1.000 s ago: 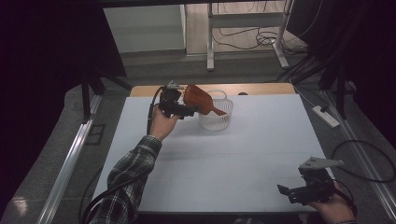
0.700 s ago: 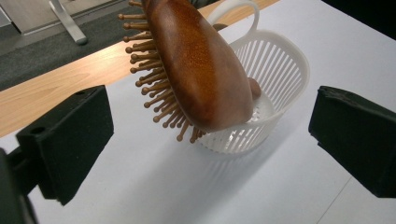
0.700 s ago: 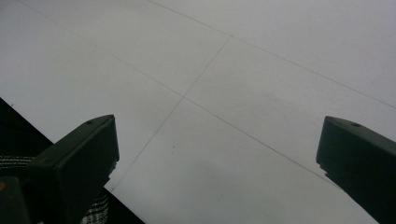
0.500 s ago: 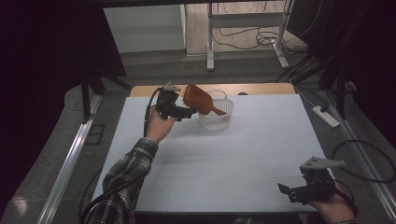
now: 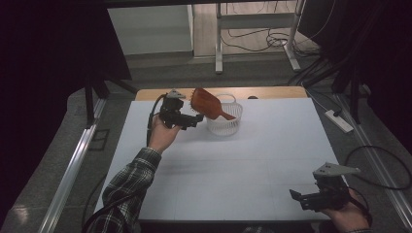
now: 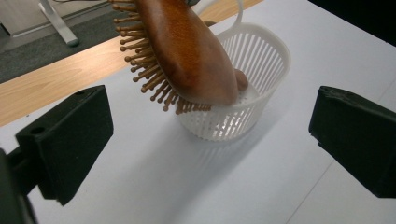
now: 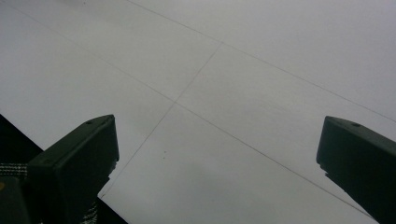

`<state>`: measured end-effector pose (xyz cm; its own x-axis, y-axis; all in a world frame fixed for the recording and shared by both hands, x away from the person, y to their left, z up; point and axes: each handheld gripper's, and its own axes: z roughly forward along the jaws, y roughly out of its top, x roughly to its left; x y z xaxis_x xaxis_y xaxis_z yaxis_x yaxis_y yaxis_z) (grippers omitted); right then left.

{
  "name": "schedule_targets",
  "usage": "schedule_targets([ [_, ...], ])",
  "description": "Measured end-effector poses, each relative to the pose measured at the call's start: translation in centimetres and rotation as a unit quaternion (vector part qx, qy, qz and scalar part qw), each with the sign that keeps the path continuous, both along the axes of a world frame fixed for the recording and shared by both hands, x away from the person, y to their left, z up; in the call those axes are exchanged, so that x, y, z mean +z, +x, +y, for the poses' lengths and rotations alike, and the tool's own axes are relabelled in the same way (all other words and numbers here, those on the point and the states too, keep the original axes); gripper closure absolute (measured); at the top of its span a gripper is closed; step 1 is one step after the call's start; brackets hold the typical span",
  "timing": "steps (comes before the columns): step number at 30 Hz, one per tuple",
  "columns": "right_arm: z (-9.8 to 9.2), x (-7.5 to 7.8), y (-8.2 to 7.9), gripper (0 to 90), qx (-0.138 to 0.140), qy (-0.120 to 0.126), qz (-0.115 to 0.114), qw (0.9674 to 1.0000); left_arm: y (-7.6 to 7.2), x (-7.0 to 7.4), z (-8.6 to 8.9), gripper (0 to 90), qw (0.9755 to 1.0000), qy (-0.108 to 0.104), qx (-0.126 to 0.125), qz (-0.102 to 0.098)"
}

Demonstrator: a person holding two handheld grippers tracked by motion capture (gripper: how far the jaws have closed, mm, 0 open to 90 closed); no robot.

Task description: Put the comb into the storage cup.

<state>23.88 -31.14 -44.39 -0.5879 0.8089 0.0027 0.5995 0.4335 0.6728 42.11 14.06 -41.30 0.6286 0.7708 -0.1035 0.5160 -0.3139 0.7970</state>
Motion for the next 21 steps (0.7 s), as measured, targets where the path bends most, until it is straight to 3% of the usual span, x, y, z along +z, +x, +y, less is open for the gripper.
schedule_targets([
  [5, 0.0, 0.0, 0.0, 0.0, 0.001, -0.001, 0.002, 1.0000, -0.5, 0.1, 0.1, 0.6, 1.0000, 0.004, -0.006, -0.004],
  [21, 0.1, -0.1, 0.0, 0.0, 0.003, -0.005, 0.005, 1.0000, -2.1, 0.1, 1.1, 0.5, 0.9997, -0.013, -0.017, -0.010],
])
